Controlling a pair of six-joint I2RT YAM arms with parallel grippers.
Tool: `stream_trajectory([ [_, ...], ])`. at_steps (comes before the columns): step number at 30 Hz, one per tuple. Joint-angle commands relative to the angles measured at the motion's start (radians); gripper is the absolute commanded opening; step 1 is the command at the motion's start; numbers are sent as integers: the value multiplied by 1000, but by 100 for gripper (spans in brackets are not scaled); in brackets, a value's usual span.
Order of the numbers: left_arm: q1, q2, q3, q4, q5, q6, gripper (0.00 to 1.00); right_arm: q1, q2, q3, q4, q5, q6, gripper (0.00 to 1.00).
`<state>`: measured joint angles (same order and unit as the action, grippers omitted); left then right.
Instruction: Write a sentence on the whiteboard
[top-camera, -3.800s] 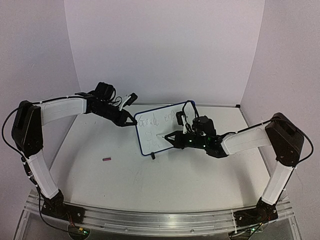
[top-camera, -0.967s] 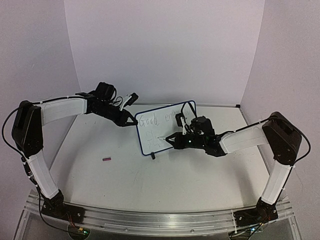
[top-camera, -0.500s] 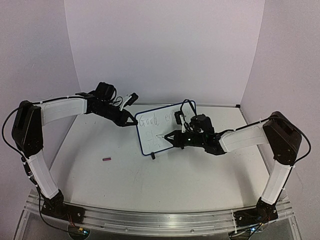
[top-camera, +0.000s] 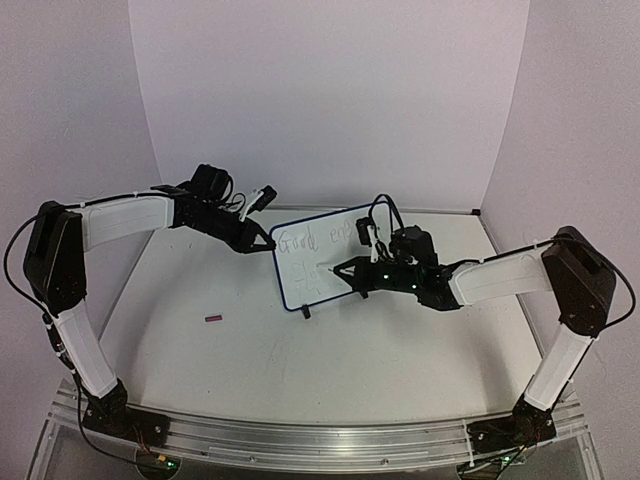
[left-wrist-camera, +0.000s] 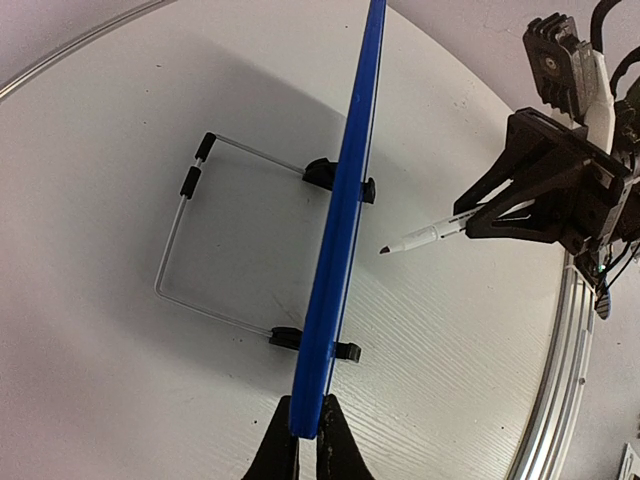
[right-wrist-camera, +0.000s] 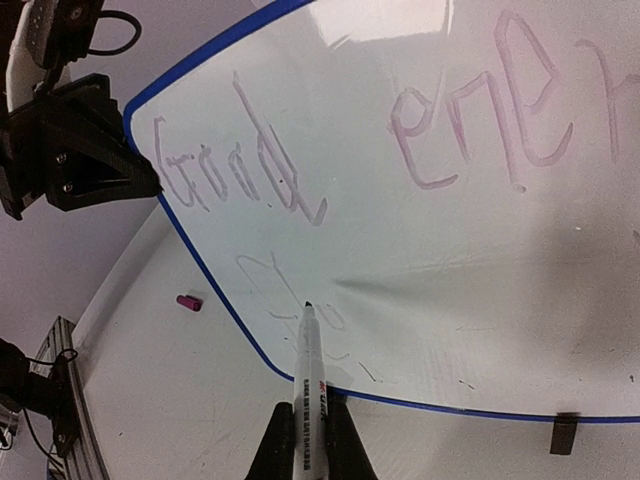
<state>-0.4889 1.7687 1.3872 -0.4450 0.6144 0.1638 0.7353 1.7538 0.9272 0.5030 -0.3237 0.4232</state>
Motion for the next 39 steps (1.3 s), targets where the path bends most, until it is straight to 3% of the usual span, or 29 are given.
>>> stream_trajectory([
  [1, -23, 57, -8, -106, -77, 44, 0, -5, 27, 30, 19, 14, 0, 0],
  [39, -23, 60, -8, -105, -77, 44, 0, -23, 54, 12, 11, 92, 16, 0],
])
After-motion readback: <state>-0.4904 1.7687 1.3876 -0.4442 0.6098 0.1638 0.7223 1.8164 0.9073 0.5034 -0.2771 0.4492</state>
